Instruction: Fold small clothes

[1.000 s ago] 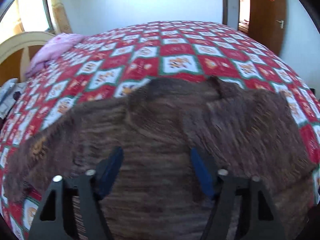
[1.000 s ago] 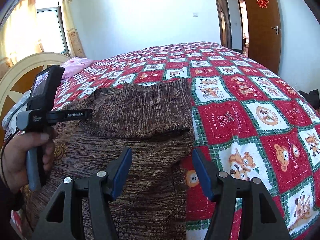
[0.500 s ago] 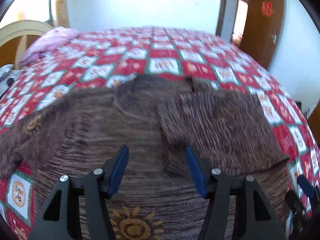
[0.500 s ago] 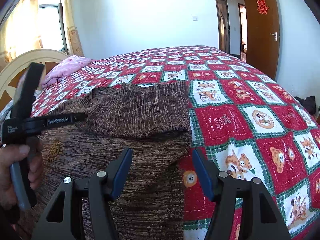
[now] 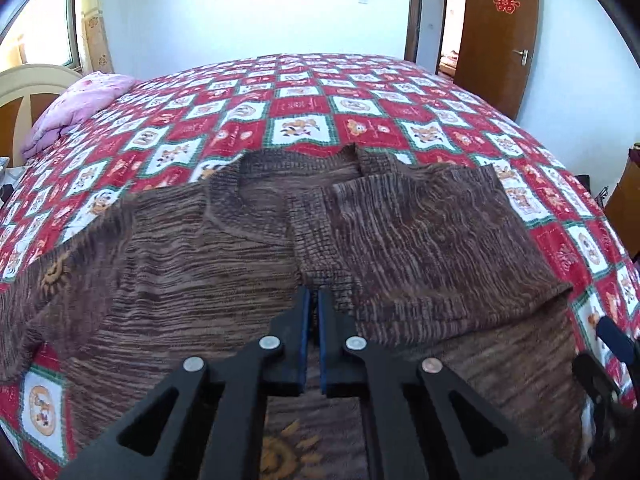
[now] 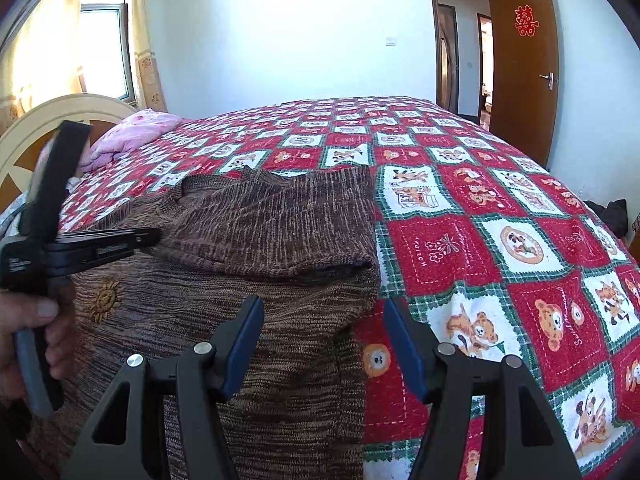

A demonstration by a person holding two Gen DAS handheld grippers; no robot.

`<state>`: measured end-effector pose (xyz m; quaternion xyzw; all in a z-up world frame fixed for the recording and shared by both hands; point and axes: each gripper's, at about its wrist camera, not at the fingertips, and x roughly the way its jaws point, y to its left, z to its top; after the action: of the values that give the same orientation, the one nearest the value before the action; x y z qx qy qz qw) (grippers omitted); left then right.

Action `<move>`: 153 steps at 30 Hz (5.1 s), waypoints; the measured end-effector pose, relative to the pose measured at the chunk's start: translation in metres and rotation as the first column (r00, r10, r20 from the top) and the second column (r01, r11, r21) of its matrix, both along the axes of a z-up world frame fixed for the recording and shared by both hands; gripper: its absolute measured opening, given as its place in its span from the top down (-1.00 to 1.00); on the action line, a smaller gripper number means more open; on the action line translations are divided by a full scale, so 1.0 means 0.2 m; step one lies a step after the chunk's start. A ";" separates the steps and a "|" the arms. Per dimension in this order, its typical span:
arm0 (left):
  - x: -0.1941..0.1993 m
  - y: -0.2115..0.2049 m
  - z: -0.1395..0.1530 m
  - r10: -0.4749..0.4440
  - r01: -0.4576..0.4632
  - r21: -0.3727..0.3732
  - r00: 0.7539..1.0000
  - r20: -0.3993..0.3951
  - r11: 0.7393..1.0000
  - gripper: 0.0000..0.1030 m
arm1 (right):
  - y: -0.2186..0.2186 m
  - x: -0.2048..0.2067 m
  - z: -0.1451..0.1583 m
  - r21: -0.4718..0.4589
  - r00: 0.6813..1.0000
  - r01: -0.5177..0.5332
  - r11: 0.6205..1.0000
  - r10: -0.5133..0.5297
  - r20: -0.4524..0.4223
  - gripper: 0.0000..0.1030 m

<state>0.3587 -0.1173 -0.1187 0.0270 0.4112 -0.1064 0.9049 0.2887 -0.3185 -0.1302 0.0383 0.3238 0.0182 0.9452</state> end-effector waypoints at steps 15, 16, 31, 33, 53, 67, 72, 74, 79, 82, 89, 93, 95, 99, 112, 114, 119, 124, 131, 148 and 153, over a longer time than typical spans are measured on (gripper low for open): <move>-0.13 0.04 -0.08 0.006 -0.007 0.044 1.000 0.024 0.999 0.91 | -0.02 0.01 -0.03 0.011 1.000 0.020 1.000 -0.020 -0.017 -0.23; -0.13 0.04 -0.09 0.014 -0.015 0.051 0.999 0.030 0.999 0.91 | -0.04 0.01 -0.02 0.017 1.000 0.024 1.000 -0.024 -0.014 -0.23; -0.15 0.10 -0.09 0.043 -0.044 0.007 0.998 0.041 0.999 0.78 | 0.16 0.50 -0.04 0.078 0.954 -0.122 0.989 0.139 -0.266 -0.37; -0.17 0.13 -0.07 0.042 -0.042 -0.010 0.999 0.032 0.999 0.78 | 0.20 0.49 -0.09 0.060 0.943 -0.137 0.989 0.149 -0.297 -0.37; -0.36 1.34 -0.11 0.492 -0.499 0.175 0.866 0.085 0.849 -0.41 | 0.78 0.37 -0.08 -0.033 0.910 -0.375 0.926 0.361 -0.204 -0.39; -0.24 1.60 -0.15 0.616 -0.621 -0.129 0.784 -0.076 0.773 -0.41 | 0.70 0.00 -0.01 -0.141 0.927 -0.375 0.916 0.369 -0.066 -0.39; -0.35 1.64 -0.11 0.644 -0.653 -0.248 0.755 -0.127 0.716 -0.34 | 0.71 -0.02 -0.04 -0.142 0.923 -0.384 0.912 0.379 -0.063 -0.39; -0.40 1.67 -0.11 0.645 -0.660 -0.326 0.745 -0.169 0.677 -0.30 | 0.72 -0.03 -0.04 -0.145 0.921 -0.390 0.909 0.385 -0.062 -0.39; -0.41 1.70 -0.15 0.636 -0.675 -0.427 0.728 -0.256 0.602 -0.11 | 0.74 -0.07 -0.03 -0.166 0.917 -0.399 0.902 0.398 -0.038 -0.39; -0.35 1.71 -0.17 0.652 -0.682 -0.425 0.719 -0.239 0.596 -0.02 | 0.74 -0.09 -0.02 -0.172 0.916 -0.398 0.901 0.402 -0.016 -0.39; -0.21 1.80 -0.20 0.700 -0.719 -0.367 0.682 -0.211 0.590 0.84 | 0.74 -0.09 -0.02 -0.164 0.917 -0.394 0.904 0.399 -0.005 -0.39; -0.21 1.81 -0.17 0.687 -0.700 -0.370 0.701 -0.191 0.611 0.86 | 0.72 -0.07 -0.04 -0.152 0.923 -0.382 0.911 0.385 -0.010 -0.39; -0.20 1.79 -0.11 0.688 -0.689 -0.361 0.709 -0.155 0.628 0.86 | 0.72 -0.07 -0.04 -0.148 0.927 -0.374 0.916 0.376 -0.013 -0.39; -0.15 1.74 0.02 0.676 -0.653 -0.382 0.731 -0.092 0.654 0.86 | 0.70 -0.07 -0.03 -0.136 0.934 -0.353 0.925 0.357 0.002 -0.39; -0.01 1.24 0.44 0.491 -0.406 -0.452 0.867 0.085 0.794 0.86 | 0.59 -0.03 0.01 -0.091 0.958 -0.280 0.956 0.284 0.036 -0.39; 0.01 1.09 0.47 0.441 -0.356 -0.429 0.891 0.112 0.830 0.87 | 0.56 -0.02 0.03 -0.073 0.966 -0.253 0.965 0.256 0.042 -0.39; 0.04 0.71 0.42 0.315 -0.249 -0.363 0.940 0.135 0.898 0.87 | 0.38 0.04 0.09 0.015 0.989 -0.132 0.991 0.131 0.064 -0.39; 0.04 0.35 0.26 0.220 -0.181 -0.256 0.966 0.135 0.950 0.86 | 0.22 0.09 0.11 0.085 0.998 -0.036 0.996 0.031 0.060 -0.39; -0.05 0.05 0.03 0.017 -0.010 -0.083 0.996 0.083 0.996 0.32 | 0.17 0.11 0.09 0.092 0.999 -0.029 0.995 0.025 0.044 -0.40; 0.10 0.74 -0.17 0.248 -0.282 0.379 0.959 0.138 0.881 -0.70 | 0.71 0.19 0.14 -0.063 0.935 -0.351 0.934 0.346 -0.077 -0.39; 0.06 0.72 -0.16 0.233 -0.277 0.374 0.959 0.161 0.885 -0.71 | 0.98 0.43 0.13 -0.179 0.929 -0.368 0.912 0.353 -0.110 -0.39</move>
<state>0.3717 0.0264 -0.1515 0.1596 0.3730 0.1000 0.9085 0.3738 -0.1234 -0.1042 -0.1151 0.3610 0.1587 0.9117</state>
